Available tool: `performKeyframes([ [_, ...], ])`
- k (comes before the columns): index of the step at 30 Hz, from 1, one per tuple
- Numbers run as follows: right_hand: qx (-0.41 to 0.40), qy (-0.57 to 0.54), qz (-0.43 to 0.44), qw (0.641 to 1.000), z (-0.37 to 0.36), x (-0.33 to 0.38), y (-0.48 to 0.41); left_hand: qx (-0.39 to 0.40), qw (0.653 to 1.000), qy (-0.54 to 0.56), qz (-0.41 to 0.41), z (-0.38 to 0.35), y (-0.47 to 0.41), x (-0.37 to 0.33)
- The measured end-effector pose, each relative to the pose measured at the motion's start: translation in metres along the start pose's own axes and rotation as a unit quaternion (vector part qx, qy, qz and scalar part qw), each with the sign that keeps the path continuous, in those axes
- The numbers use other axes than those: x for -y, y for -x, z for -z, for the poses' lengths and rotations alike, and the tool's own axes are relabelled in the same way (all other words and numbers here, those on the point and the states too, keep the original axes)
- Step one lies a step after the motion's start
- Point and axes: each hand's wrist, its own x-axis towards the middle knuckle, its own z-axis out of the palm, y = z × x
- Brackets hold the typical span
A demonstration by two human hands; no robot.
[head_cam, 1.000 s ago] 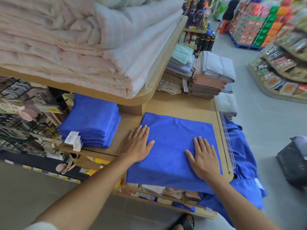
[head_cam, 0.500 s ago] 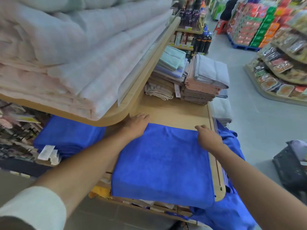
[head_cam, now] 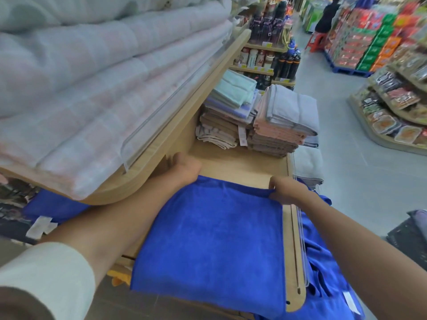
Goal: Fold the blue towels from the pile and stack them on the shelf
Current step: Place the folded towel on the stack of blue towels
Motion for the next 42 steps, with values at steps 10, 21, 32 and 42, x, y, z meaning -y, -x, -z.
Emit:
performKeyframes([
  [10,-0.196,-0.119,-0.01,0.973,0.031,-0.017,0.018,-0.18,0.976,0.121,0.021,0.026,0.024,0.025],
  [21,-0.274,-0.224,0.009,0.935,0.003,-0.01,0.141,-0.199,0.874,0.425,-0.13,0.009,0.132,0.061],
  [32,-0.169,-0.121,-0.002,0.978,-0.113,0.023,0.253,-0.235,0.906,0.293,-0.195,-0.107,0.22,0.051],
  [42,-0.212,-0.101,0.022,0.972,-0.113,0.082,0.231,-0.28,0.881,0.333,-0.184,-0.122,0.225,0.022],
])
